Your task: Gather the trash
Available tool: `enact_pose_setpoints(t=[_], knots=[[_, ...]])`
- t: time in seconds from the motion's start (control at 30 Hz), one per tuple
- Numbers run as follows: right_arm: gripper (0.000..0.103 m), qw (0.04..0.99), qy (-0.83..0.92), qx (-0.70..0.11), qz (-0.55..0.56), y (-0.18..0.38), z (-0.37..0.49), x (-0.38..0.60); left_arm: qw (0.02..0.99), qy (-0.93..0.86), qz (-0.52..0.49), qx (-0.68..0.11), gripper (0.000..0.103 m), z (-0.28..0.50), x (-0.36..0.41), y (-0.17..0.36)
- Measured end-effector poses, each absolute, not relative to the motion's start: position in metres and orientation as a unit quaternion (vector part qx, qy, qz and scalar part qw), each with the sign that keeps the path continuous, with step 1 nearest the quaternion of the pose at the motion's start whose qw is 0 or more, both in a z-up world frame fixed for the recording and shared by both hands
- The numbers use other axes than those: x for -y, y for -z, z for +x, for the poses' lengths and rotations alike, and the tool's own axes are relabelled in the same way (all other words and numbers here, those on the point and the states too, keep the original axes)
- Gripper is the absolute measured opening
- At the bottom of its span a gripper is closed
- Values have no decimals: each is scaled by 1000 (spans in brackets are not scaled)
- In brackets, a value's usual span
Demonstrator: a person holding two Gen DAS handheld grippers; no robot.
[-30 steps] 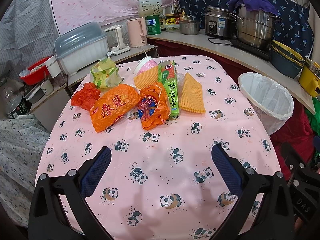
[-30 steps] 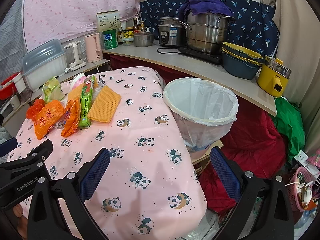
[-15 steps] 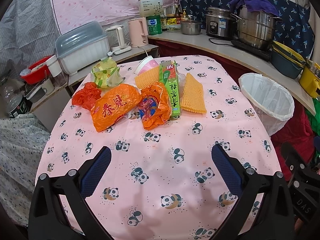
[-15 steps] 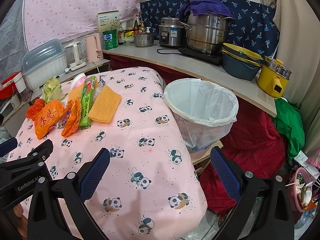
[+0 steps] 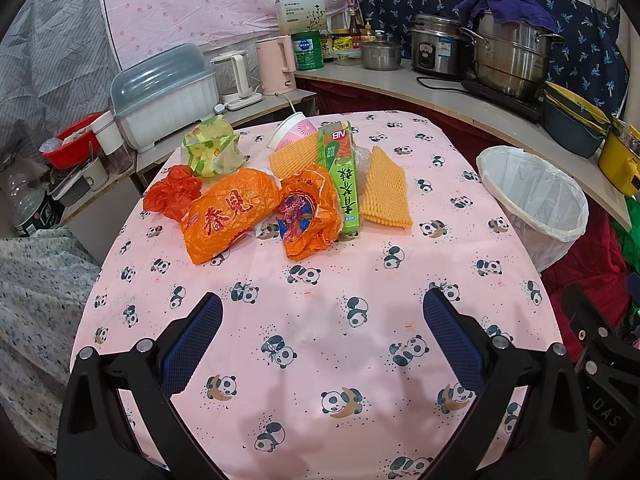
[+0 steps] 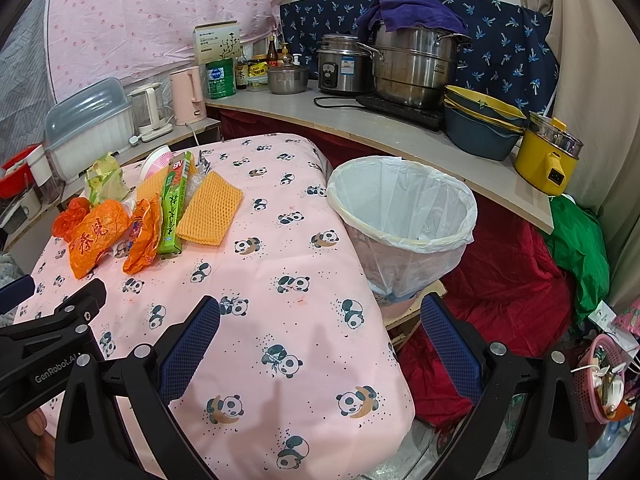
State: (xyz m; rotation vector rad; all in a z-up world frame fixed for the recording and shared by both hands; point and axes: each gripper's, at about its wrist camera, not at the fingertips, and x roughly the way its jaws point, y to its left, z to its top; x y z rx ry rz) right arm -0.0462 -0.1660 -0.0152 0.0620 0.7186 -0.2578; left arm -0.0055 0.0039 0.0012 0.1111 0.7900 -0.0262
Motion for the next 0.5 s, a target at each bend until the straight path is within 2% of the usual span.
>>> enact_pose_setpoints(t=[0.5], knots=[[96,927,126,-351,31,15,-47,169,921,18,56,-385,96,-5,1,-2]])
